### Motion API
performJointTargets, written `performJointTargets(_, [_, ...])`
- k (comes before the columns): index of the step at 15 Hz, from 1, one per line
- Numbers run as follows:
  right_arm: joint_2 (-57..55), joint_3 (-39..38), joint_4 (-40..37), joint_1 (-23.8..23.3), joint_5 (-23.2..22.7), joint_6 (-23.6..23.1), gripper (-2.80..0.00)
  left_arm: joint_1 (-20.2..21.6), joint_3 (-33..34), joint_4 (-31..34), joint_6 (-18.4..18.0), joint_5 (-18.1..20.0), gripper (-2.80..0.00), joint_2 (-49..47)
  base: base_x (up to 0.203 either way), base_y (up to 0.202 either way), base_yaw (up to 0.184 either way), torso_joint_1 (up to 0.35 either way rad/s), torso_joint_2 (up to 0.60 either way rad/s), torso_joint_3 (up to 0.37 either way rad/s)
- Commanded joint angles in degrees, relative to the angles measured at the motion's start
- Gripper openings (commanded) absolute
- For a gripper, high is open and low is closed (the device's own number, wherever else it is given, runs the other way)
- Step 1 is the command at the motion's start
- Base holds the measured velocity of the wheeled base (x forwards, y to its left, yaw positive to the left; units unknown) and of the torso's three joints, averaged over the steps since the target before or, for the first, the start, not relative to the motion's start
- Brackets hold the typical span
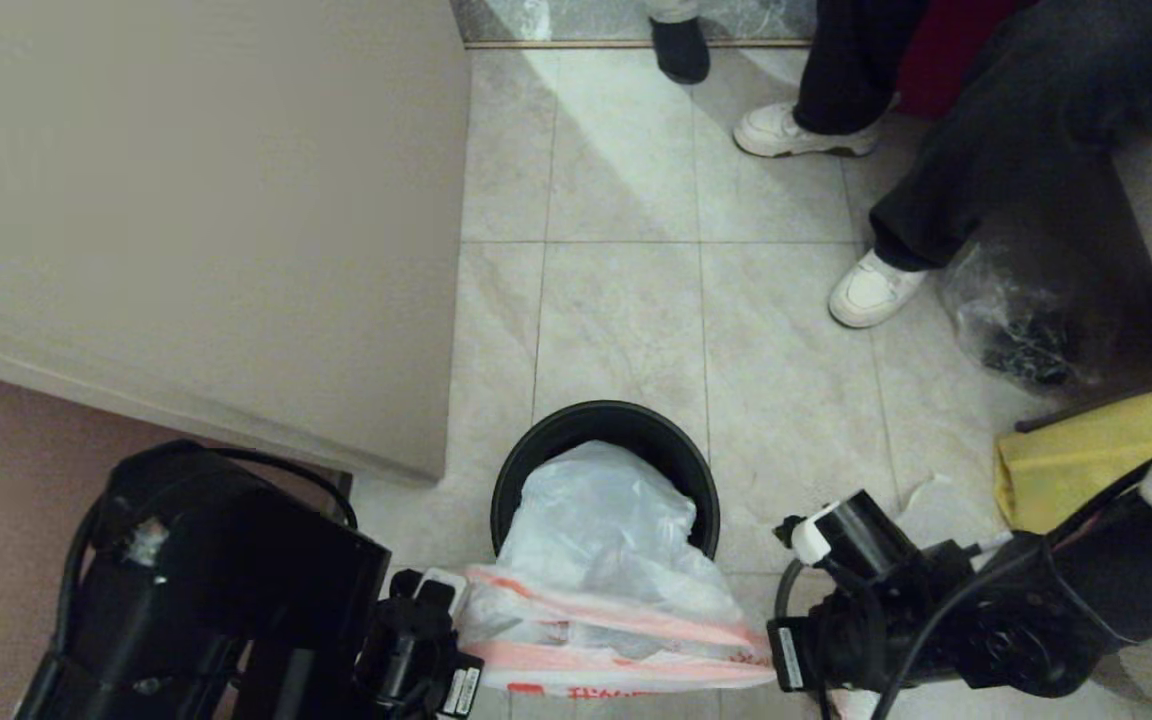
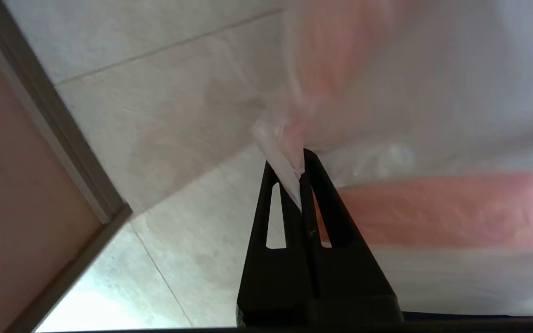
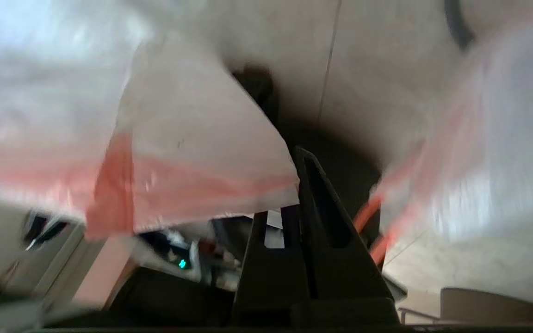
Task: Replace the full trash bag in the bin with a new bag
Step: Put the new garbage bag on the trash can
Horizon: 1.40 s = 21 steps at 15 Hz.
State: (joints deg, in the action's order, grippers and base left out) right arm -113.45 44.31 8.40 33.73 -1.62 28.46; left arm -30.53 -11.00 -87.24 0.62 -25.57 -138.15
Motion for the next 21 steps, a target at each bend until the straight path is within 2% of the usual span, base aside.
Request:
performJointTargets(1, [-7.47,1.73,1.48,-0.59,0.48,-0.46,-2.80,1.91,-3.10,-2.72,-0.14,-0.10,-2.80,-1.65,0.000,0.000,0.000,0.000,0.00,0.000])
performJointTargets(5, [-8.25,5.59,4.69,-2.74,1.53,-1.04,-2.80,1.97,-7.53,-2.72,0.47,-0.18,-2.80,-0.32,0.000,0.000,0.000,0.000,0.00,0.000])
performJointTargets(8, [-5.31,3.81,16.46,-4.90,1.50,-1.15,-2.80,1.29,-8.40,-2.72,1.99,-0.36,-2.80,0.87,0.000,0.000,0.000,0.000,0.00,0.000])
performJointTargets(10, [-4.14,1.97,22.02,-5.57,1.62,-3.28,-2.80,1.20,-10.46,-2.72,2.10,-0.86,-2.80,1.10,0.000,0.000,0.000,0.000,0.00,0.000])
performJointTargets(12, [-5.35,1.35,25.41,-6.04,3.60,-5.86,-2.80,1.26,-13.94,-2.72,1.92,-2.72,-2.80,-0.02,0.000,0.000,0.000,0.000,0.00,0.000])
performJointTargets(16, [-9.12,3.64,25.88,-7.95,3.90,-10.14,-2.80,1.54,-18.98,-2.72,0.40,-4.58,-2.80,-2.80,0.000,0.000,0.000,0.000,0.00,0.000])
performJointTargets(21, [-10.24,10.54,25.93,-9.55,3.91,-10.27,-2.80,1.85,-22.24,-2.72,1.35,-6.94,-2.80,0.30,0.000,0.000,0.000,0.000,0.00,0.000])
